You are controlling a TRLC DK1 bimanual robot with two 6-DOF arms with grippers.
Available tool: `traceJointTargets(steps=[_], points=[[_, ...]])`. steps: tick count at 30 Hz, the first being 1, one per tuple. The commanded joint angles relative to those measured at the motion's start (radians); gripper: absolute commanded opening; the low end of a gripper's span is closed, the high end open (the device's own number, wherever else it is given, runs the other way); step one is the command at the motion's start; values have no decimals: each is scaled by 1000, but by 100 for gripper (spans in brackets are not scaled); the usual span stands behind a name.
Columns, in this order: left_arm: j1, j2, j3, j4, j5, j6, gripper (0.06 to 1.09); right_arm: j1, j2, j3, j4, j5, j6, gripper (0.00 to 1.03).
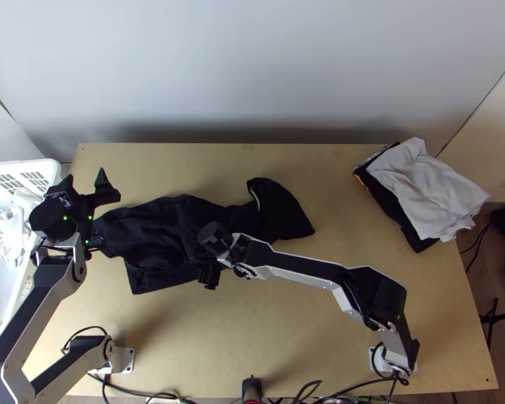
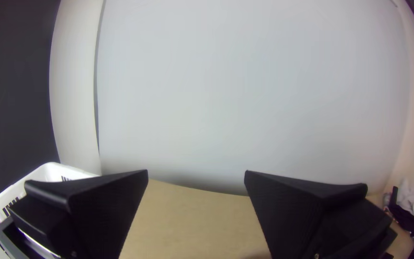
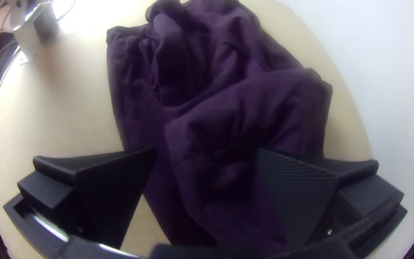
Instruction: Fold the t-shirt
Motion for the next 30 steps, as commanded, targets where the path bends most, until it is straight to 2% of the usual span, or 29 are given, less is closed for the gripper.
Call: traceJointTargets(steps=[1,4,7,10,12,18,30], points=[[28,1,16,0,10,-1,104,-12,17,-7,0,2,2,96],[35,4,25,0,18,-2,104,-12,20,-4,0,2,5,86],[38,4,25,0,24,-2,104,-14,8,-4,-2,2,23,84],[40,1,19,-1,30,-2,104,-12,-18,-16,0,2,23,85],[42,1,17,-3,30,-2,104,-12,-47,-25,0,2,23,90],[43,3,17,-1,33,-7,104,-10,-104,-64,4,6,31,89],[49,-10,6,-7,38,-25,104,-9,-58,-79,29,8,56,88]])
